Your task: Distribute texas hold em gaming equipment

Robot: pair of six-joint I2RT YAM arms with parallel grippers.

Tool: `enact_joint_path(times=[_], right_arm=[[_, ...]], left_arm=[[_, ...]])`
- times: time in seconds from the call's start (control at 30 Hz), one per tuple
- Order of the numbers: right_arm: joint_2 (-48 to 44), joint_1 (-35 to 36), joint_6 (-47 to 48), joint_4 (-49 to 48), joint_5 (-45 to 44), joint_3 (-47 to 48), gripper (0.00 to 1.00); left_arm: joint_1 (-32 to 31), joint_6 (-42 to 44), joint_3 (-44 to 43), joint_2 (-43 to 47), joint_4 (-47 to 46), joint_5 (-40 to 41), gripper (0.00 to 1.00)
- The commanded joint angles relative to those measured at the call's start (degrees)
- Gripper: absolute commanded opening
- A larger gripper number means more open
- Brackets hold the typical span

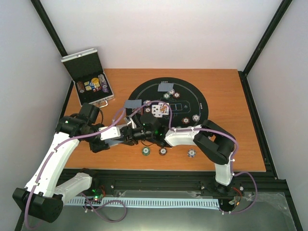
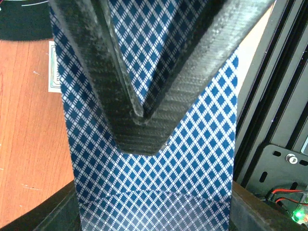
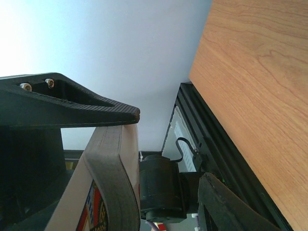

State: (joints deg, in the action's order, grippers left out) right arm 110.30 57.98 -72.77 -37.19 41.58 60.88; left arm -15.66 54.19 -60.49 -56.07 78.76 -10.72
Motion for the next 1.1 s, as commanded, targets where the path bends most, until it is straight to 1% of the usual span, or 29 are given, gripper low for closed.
enact_joint_path(times=[0.0,0.07,0.1,0.13,0.2,0.33,0.6,0.73,0.87,0.97,1.07], right_arm=[[-2.22,-0.93,2.04,5.37,-0.66,-0.46,0.50],[-3.17,-0.93,2.06,5.92,-0.54,-0.12,0.47],[-3.76,-0.96,2.33,6.54,-0.60,0.01,0.43],[-4.62,-0.94,2.82,7.56,-0.82,0.17,0.36],[-5.95,-1.00,3.73,9.03,-1.33,-0.05,0.26],[-7.54,-1.37,5.17,11.85,-1.60,-0.60,0.15],[-9.64,-3.11,8.36,17.39,-0.28,-0.25,0.14],[-10.66,-3.48,9.50,19.34,0.14,-0.24,0.19],[-10.67,-3.48,8.85,18.73,0.24,-0.58,0.20],[-10.63,-3.48,8.37,18.16,0.30,-0.79,0.16],[-10.85,-3.76,9.44,20.15,0.57,-0.25,0.08]], left_arm=[[0.00,0.18,-2.01,1.02,1.03,-1.05,0.01],[0.02,0.13,-1.84,1.02,0.96,-1.03,0.01],[0.02,0.17,-1.76,1.06,0.94,-0.94,0.01],[-0.03,0.22,-1.62,1.11,0.81,-0.86,0.01],[0.01,0.30,-1.48,1.08,0.86,-0.76,0.01],[0.00,0.58,-1.51,1.34,0.98,-0.68,0.01],[0.02,0.57,-1.24,1.51,1.03,-0.48,0.01],[0.02,0.66,-0.92,1.67,0.82,-0.29,0.01],[0.02,0.61,-1.11,1.44,0.85,-0.66,0.01],[0.02,0.52,-1.13,1.36,0.82,-0.61,0.01],[0.01,0.64,-0.95,1.59,0.87,-0.26,0.01]])
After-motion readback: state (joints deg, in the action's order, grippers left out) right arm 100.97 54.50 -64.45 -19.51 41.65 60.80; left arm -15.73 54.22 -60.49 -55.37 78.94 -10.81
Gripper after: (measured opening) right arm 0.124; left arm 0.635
